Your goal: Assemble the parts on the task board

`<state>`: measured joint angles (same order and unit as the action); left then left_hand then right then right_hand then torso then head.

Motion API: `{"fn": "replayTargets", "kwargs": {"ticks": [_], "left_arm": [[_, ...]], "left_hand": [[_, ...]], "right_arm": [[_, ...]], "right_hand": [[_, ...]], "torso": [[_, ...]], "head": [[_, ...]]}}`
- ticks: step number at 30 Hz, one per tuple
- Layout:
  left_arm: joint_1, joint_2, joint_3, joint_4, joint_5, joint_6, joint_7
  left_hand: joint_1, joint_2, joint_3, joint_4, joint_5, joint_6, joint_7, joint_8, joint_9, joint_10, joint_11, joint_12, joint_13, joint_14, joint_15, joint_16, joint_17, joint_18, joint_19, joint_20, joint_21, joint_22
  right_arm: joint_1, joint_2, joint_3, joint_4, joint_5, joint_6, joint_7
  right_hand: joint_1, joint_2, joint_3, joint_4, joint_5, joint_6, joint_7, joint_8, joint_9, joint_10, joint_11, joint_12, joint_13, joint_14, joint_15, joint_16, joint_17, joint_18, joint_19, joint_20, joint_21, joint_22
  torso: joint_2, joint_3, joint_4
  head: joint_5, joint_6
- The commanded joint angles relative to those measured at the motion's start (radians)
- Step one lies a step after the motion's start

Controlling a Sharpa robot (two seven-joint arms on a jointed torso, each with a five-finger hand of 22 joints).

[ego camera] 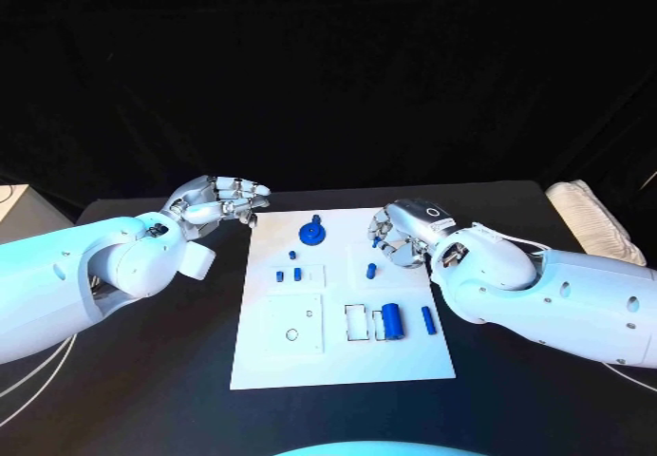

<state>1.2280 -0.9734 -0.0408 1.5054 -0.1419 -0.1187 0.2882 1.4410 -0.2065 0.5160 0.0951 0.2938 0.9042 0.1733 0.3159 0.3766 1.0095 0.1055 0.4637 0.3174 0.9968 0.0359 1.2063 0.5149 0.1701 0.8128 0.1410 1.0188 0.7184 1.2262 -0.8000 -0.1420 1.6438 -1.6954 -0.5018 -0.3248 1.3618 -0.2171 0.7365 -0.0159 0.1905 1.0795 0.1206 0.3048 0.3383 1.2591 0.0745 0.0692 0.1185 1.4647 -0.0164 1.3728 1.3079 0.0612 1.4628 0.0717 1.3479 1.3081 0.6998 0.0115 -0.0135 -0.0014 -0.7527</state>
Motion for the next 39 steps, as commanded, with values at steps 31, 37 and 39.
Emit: {"fn": "replayTargets", "kwargs": {"ticks": [31, 37, 39], "left_arm": [[0.0, 0.031, 0.001, 0.024, 0.004, -0.018, 0.006], [0.0, 0.034, 0.001, 0.022, 0.004, -0.017, 0.003], [0.0, 0.034, 0.001, 0.021, 0.004, -0.016, 0.002]], "left_hand": [[0.004, -0.002, -0.002, -0.002, 0.003, -0.006, 0.001, 0.001, 0.001, -0.008, 0.0, 0.003, -0.002, -0.004, 0.004, -0.007, -0.002, 0.014, 0.004, 0.002, -0.006, -0.002], [0.004, -0.002, -0.002, -0.002, 0.003, -0.006, 0.001, 0.001, 0.001, -0.008, 0.0, 0.003, -0.002, -0.004, 0.004, -0.007, -0.002, 0.014, 0.004, 0.002, -0.006, -0.002], [0.004, -0.002, -0.002, -0.002, 0.003, -0.006, 0.001, 0.001, 0.001, -0.008, 0.0, 0.003, -0.002, -0.004, 0.004, -0.007, -0.002, 0.014, 0.004, 0.002, -0.006, -0.002]], "right_arm": [[-0.126, 0.2, -0.022, 0.008, -0.024, 0.002, 0.05], [-0.132, 0.203, -0.024, 0.009, -0.027, 0.01, 0.049], [-0.134, 0.203, -0.024, 0.01, -0.028, 0.015, 0.049]], "right_hand": [[-0.007, 0.006, 0.005, -0.006, 0.004, 0.005, 0.004, 0.003, 0.002, 0.022, -0.016, 0.0, 0.0, 0.052, -0.008, -0.001, 0.02, -0.013, 0.039, 0.001, -0.005, 0.126], [-0.007, 0.006, 0.006, -0.007, 0.004, 0.005, 0.005, 0.002, 0.003, 0.022, -0.016, 0.0, -0.001, 0.052, -0.008, -0.001, 0.02, -0.013, 0.038, 0.001, -0.005, 0.126], [-0.008, 0.007, 0.006, -0.007, 0.004, 0.004, 0.005, 0.002, 0.003, 0.022, -0.016, -0.001, -0.001, 0.052, -0.008, -0.001, 0.02, -0.013, 0.038, 0.001, -0.005, 0.126]], "torso": [[0.001, -0.002, 0.0011], [0.001, -0.0006, -0.0002], [0.001, -0.0006, -0.0003]], "head": [[0.112, -0.053], [0.121, -0.06], [0.122, -0.062]]}}
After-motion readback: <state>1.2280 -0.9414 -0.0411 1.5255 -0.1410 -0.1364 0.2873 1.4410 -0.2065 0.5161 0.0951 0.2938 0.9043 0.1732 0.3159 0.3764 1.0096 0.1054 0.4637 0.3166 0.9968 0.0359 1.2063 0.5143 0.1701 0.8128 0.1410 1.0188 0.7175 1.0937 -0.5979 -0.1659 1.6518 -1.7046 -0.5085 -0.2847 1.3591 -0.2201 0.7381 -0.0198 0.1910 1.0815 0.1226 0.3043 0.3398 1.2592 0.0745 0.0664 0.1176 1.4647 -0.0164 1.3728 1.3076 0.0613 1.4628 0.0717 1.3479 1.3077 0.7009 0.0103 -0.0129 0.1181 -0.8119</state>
